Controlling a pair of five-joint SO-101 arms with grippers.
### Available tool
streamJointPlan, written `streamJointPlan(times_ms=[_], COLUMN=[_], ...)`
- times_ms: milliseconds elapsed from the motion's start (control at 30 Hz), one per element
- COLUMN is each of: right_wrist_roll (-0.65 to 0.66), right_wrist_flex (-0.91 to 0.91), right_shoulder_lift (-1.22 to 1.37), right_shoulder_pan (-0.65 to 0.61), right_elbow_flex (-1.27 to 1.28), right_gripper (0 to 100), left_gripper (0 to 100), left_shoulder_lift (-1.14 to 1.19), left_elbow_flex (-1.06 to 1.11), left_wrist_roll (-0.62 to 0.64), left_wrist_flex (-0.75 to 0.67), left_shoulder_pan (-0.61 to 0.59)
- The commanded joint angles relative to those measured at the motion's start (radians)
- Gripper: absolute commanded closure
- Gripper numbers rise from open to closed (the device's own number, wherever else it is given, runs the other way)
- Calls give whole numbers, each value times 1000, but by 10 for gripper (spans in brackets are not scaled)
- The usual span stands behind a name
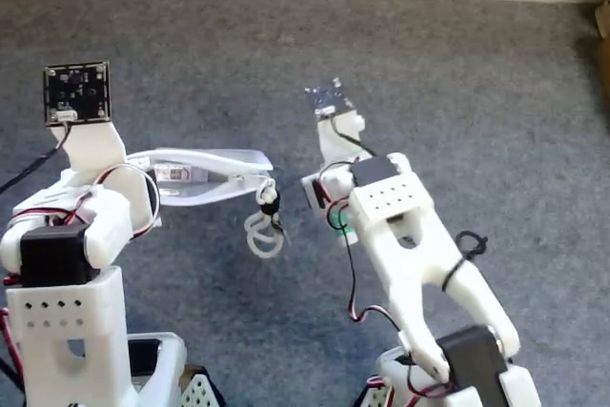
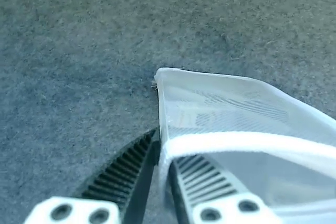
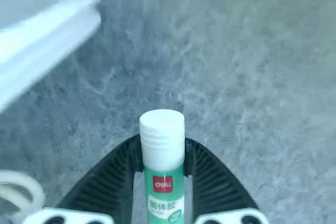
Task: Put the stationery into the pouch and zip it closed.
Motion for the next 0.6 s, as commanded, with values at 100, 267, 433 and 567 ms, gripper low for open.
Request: streamJointPlan(times_ms=[100,267,433,567], right_wrist_roll=[-9,-9,-9,-9], right_wrist_flex=[-15,-124,-249,-300], right_shoulder_lift=[-309,-515,-674,-782], right_shoulder_pan=[-8,-12,-15,-15], right_elbow_flex=[125,269,407,481], right_gripper=[983,983,983,983], left_gripper=[993,993,993,993], left_shoulder_lift=[-16,-19,-15,-15], left_elbow_flex=[45,51,53,53], left_wrist_roll=[-9,-9,-9,-8], left_wrist_flex=[-72,-74,-74,-74], left_shoulder_pan=[18,18,16,16])
